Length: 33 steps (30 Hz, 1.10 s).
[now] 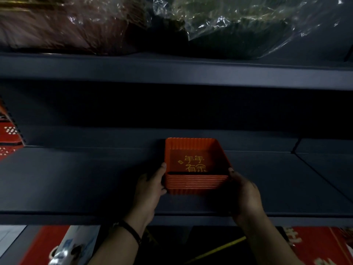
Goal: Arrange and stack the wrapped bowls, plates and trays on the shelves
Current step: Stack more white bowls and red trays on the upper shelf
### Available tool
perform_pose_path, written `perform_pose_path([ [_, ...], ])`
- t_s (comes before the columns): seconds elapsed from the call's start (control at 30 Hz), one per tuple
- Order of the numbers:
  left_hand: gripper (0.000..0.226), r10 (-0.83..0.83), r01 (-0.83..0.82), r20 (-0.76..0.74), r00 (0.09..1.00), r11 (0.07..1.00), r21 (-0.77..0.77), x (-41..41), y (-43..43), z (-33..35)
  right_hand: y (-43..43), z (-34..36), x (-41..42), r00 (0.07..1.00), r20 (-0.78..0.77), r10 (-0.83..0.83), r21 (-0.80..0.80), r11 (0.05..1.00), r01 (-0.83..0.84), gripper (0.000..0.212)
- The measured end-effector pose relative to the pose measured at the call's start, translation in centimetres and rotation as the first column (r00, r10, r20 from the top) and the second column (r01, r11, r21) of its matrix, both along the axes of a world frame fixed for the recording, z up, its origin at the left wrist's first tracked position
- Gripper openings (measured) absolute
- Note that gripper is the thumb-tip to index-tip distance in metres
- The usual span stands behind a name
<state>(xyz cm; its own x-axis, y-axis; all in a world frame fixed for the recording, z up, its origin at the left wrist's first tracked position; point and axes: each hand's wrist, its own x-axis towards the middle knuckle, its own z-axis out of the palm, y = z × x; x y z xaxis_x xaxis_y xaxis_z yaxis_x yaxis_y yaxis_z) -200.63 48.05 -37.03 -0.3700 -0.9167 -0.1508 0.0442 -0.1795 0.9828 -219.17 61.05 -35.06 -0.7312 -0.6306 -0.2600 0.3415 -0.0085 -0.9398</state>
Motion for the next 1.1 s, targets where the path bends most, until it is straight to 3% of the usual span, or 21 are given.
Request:
perform_pose_path([
  [0.2, 0.031, -0.027, 0.025, -0.037, 0.999, 0.998, -0.060, 0.3, 3.3, 2.5, 2.4, 0.9, 0.4, 0.994, -0.089, -0.061, -0.099, 0.994, 0.052, 0.029],
  [0.4, 0.038, -0.105, 0.105, 0.010, 0.994, 0.986, -0.128, 1.4, 7.8, 5.5, 8.4, 4.2, 1.5, 0.985, -0.109, -0.133, -0.156, 0.981, 0.116, 0.021],
  [0.8, 0.035, -0.314, 0.323, 0.075, 0.947, 0.923, -0.210, 4.9, 18.1, 14.5, 21.8, 13.3, 6.4, 0.945, -0.027, -0.326, -0.218, 0.925, 0.313, 0.017],
  [1.1, 0.024, -0.284, 0.270, 0.002, 0.959, 0.913, -0.306, 4.7, 23.7, 23.5, 27.8, 20.5, 6.6, 0.887, -0.179, -0.425, -0.308, 0.881, 0.359, 0.023],
])
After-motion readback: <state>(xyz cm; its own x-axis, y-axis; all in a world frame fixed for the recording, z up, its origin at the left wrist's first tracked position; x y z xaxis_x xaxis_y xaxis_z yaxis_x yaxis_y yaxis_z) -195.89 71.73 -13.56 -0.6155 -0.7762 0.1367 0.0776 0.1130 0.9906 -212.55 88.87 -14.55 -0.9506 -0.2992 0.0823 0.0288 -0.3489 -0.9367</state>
